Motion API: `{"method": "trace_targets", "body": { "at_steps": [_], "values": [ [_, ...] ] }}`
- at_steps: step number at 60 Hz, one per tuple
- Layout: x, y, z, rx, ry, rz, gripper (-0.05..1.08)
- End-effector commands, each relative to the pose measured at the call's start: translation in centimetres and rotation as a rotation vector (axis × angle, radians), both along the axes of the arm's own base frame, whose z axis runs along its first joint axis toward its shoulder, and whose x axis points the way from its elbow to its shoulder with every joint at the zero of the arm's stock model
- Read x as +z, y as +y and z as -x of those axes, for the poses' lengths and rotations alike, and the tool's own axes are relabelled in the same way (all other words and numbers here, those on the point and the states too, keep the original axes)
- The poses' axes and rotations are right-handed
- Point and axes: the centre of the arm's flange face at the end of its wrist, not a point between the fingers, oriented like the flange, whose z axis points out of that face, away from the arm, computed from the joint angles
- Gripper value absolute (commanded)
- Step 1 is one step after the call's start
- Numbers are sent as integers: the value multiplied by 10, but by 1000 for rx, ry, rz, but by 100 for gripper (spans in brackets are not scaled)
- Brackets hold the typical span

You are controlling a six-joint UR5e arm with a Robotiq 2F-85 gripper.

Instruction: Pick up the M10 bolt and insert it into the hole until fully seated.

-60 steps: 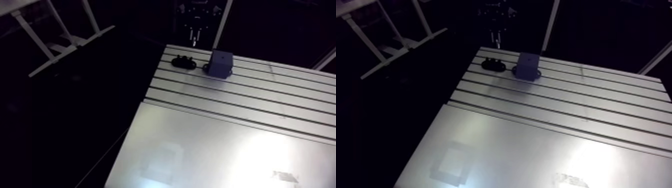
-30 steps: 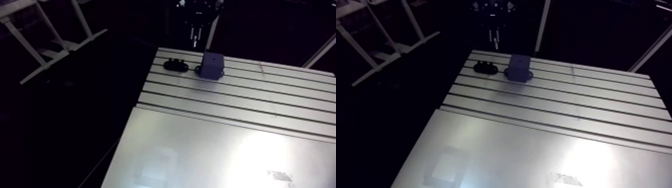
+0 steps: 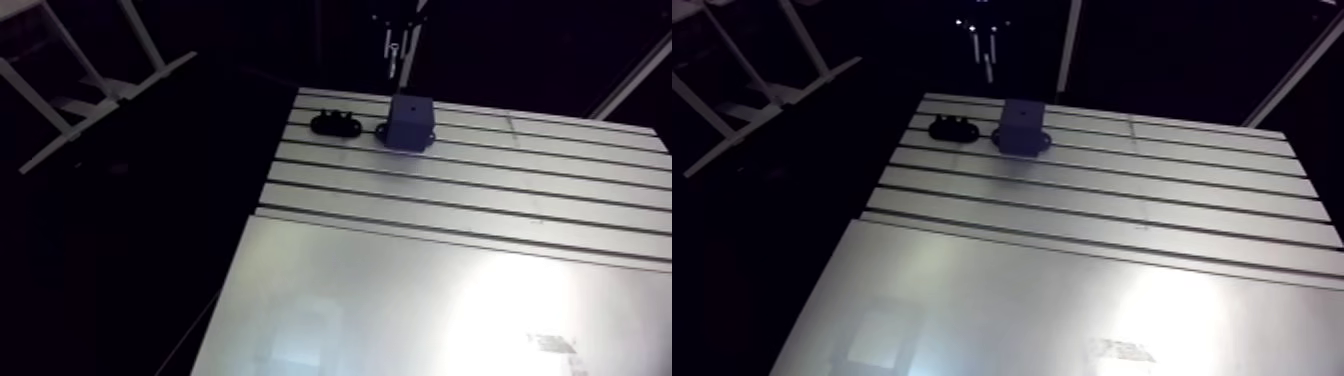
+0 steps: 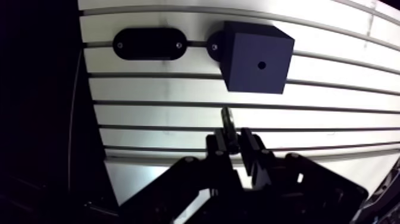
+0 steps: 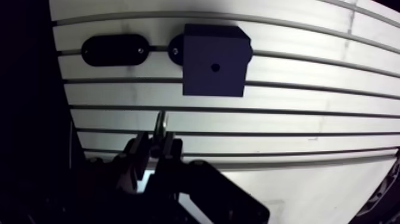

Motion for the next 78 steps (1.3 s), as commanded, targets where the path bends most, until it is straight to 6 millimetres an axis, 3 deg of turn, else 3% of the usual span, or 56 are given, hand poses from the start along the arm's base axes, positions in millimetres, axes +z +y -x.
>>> {"method": "trace_targets", "body": {
  "at_steps": [1,14,22,32,63,78],
  "values": [
    [-9,7,13,-10,-35,-5,108],
    [-24,22,26,-31,-70,-13,108],
    [-24,32,30,-46,-70,-15,108],
    [-22,34,30,-48,-83,-17,108],
    [-44,37,36,-49,-121,-32,108],
    [-51,49,41,-63,-128,-39,108]
  ]
}}
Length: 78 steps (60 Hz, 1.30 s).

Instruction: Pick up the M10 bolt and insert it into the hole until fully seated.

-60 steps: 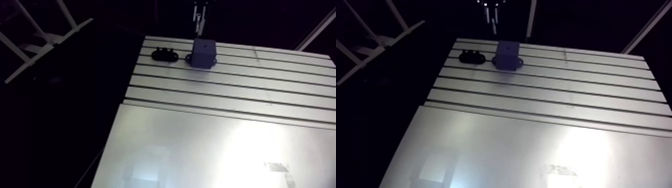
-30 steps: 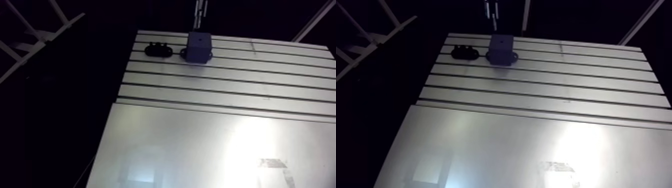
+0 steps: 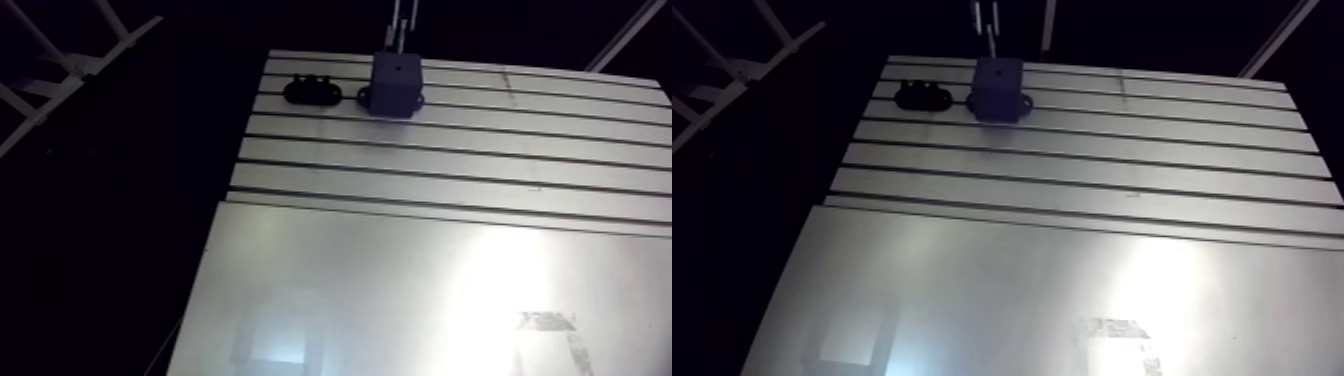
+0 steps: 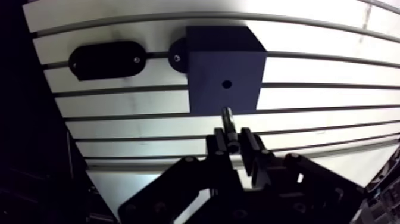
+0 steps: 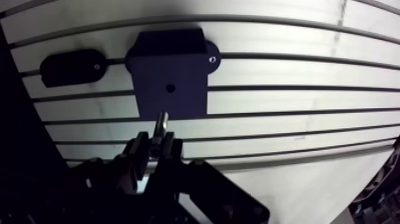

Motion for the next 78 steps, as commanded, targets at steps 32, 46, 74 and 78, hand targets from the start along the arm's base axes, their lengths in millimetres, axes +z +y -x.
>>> {"method": "trace_targets", "body": {
  "at_steps": [32,46,74,78],
  "values": [
    [-11,11,9,-10,-2,-1,108],
    [-10,10,9,-9,1,0,108],
    [-18,10,7,-14,-13,4,108],
    [-20,9,8,-14,-9,4,108]
  ]
}}
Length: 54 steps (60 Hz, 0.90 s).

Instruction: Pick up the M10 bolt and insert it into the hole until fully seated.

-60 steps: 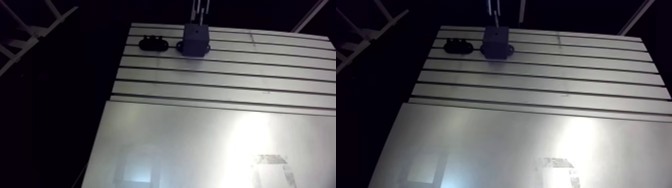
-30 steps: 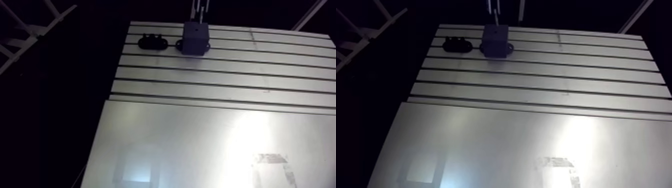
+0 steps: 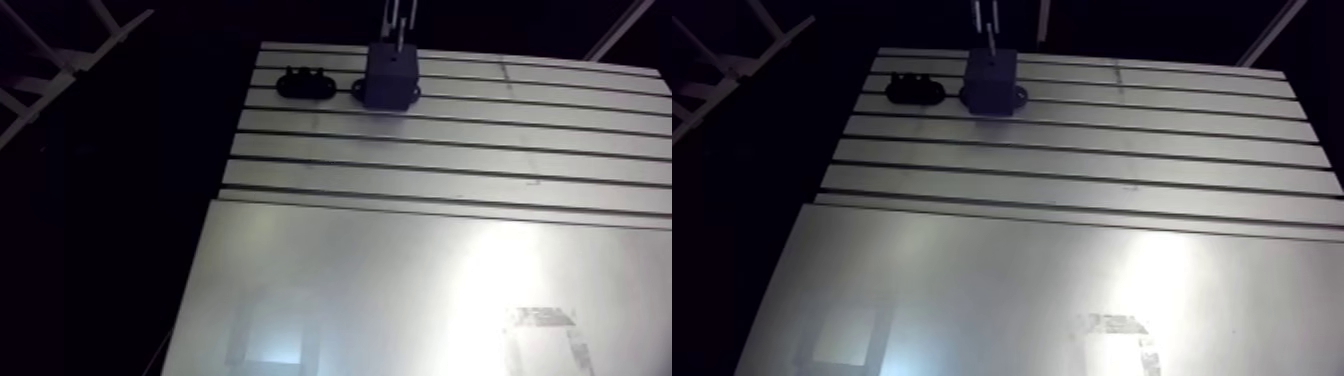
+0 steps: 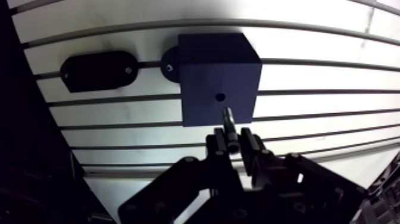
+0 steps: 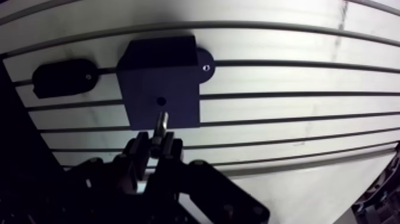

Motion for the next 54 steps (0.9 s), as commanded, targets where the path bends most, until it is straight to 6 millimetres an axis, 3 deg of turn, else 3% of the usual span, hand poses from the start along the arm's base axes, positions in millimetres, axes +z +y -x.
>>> {"method": "trace_targets", "body": {
  "at_steps": [1,54],
  "values": [
    [-4,0,1,-1,1,1,108],
    [-13,-3,6,-5,22,17,108]
  ]
}}
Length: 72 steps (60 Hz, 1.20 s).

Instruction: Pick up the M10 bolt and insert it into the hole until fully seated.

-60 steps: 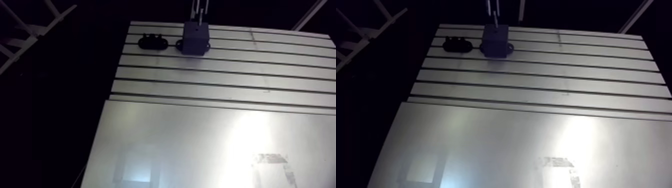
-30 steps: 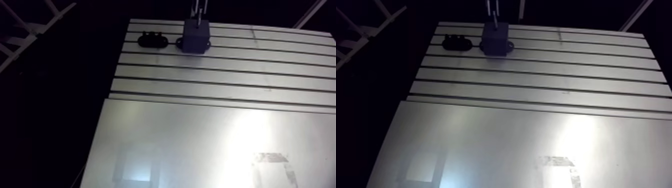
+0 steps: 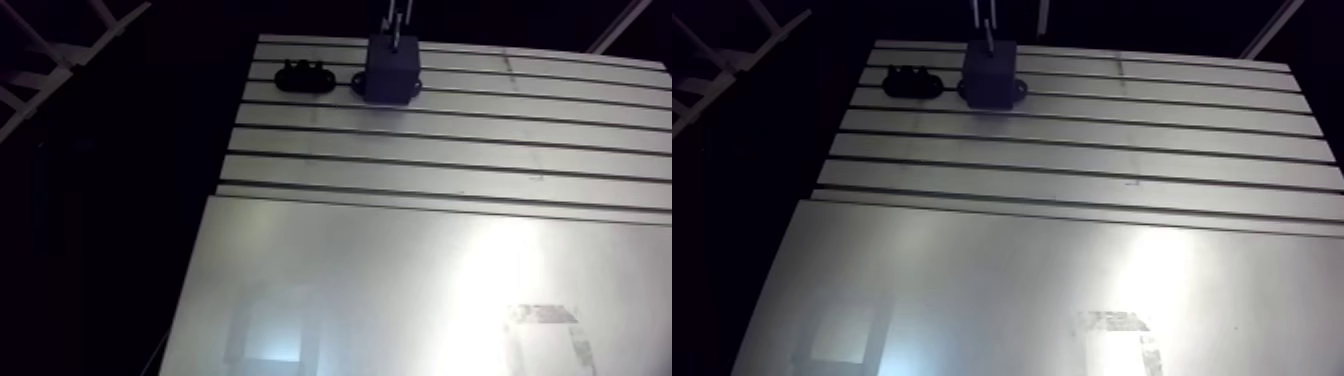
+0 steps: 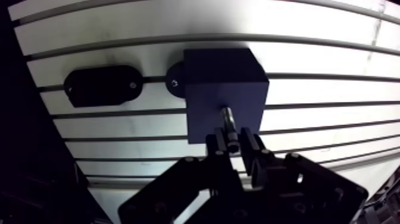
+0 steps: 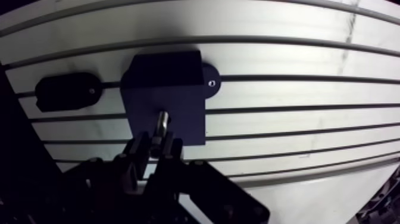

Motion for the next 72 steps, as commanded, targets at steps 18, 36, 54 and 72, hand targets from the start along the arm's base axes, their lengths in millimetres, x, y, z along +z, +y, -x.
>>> {"method": "trace_targets", "body": {
  "at_steps": [18,36,54,72],
  "values": [
    [-4,-2,-4,3,-11,0,108],
    [1,-2,-5,3,-2,-1,108],
    [6,0,-4,0,7,-5,108],
    [9,0,-4,3,9,-5,108]
  ]
}}
